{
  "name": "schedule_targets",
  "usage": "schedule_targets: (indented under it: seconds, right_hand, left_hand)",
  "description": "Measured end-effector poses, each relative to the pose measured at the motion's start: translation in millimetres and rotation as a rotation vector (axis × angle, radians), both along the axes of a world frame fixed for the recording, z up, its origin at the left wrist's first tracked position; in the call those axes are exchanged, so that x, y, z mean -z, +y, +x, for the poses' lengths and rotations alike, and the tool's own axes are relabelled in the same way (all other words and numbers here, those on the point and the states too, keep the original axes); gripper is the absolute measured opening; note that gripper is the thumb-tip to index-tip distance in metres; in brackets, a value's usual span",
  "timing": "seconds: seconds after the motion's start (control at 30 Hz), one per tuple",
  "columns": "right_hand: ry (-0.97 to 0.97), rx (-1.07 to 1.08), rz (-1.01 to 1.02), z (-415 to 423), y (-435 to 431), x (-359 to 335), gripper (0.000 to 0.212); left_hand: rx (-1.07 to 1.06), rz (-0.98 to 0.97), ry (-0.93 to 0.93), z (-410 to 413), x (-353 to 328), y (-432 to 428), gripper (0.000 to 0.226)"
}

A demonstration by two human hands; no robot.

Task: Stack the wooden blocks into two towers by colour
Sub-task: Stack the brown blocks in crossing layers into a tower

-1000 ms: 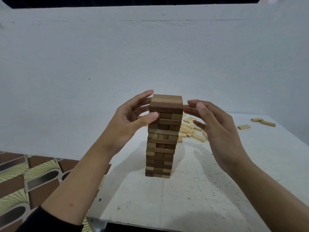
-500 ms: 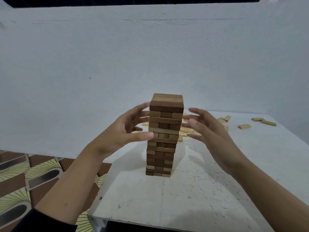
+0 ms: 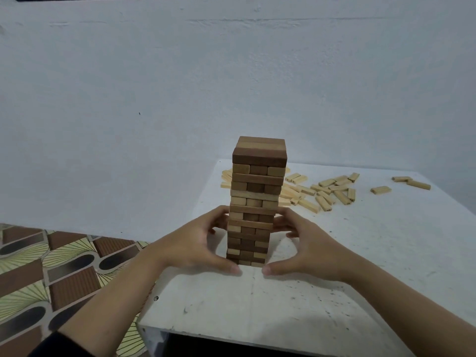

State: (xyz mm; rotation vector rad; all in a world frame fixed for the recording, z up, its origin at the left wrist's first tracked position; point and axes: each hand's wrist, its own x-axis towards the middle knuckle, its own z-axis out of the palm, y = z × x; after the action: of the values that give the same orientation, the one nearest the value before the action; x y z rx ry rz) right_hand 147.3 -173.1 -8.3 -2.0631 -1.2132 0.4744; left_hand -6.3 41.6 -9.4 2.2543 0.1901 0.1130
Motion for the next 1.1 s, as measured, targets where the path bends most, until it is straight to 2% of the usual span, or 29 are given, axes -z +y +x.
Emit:
schedule_targets:
  seconds: [0.4, 0.7, 1.1]
  right_hand:
    - [-0.058, 0.047, 0.024, -5.4, 9.3, 10.2, 0.086]
    - [-0.082, 0.037, 0.016, -5.4, 14.1, 11.1, 0.086]
    - [-0.065, 0.026, 0.020, -3.7, 15.3, 12.6, 0.092]
  left_hand:
    - [-0.029, 0.020, -0.031, 2.9, 4.6, 0.5, 0.077]
    - [-0.023, 0.000, -0.070, 6.8, 9.0, 3.2, 0.089]
    - [-0.001, -0.052, -0.073, 6.6, 8.7, 2.8, 0.088]
